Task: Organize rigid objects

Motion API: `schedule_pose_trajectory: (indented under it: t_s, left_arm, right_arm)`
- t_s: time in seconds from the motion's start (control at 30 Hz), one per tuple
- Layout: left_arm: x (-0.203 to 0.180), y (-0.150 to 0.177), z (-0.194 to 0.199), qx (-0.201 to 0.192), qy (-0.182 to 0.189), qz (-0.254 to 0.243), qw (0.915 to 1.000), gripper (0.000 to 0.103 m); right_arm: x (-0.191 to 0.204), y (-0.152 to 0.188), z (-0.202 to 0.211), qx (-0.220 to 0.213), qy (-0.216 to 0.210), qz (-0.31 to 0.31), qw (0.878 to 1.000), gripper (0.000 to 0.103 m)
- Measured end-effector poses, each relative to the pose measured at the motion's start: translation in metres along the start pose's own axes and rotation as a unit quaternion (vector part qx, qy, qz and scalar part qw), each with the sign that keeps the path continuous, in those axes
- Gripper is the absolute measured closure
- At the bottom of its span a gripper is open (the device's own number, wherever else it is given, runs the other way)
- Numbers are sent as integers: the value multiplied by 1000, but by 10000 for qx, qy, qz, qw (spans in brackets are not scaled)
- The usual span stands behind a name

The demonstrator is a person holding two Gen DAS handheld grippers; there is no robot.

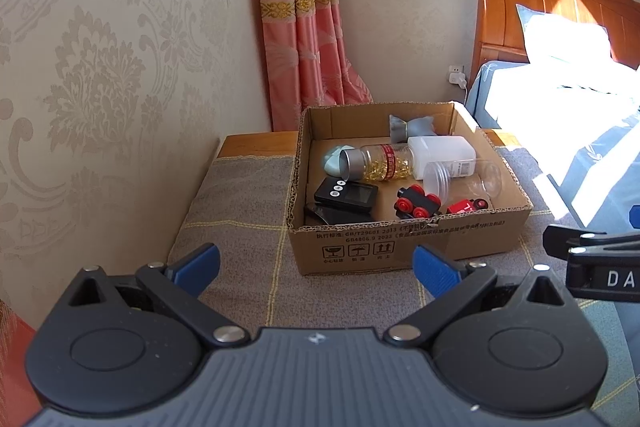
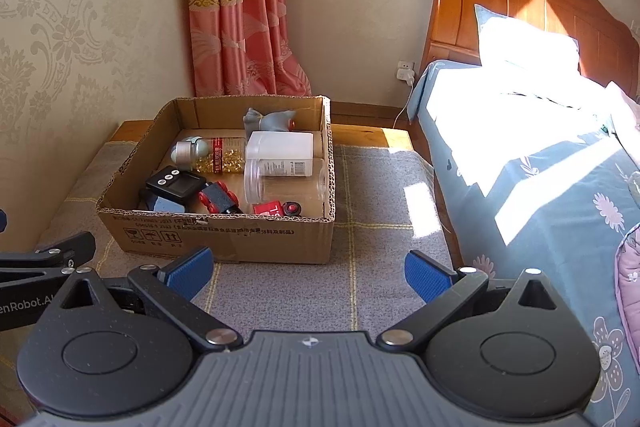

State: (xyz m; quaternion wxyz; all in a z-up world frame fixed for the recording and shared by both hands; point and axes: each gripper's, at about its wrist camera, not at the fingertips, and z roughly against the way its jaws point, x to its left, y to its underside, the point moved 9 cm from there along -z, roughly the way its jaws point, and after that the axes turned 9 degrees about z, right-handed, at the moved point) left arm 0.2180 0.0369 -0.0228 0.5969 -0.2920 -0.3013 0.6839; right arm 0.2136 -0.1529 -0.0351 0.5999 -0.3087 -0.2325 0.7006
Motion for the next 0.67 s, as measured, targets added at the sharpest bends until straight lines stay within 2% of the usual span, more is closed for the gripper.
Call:
schedule_pose_trajectory:
  t_s: [0.67]
  left_arm:
    - [-1, 1, 1, 24, 14, 30, 10000, 1]
  right_arm:
    - [-1, 1, 0, -12, 5, 7, 10000, 0]
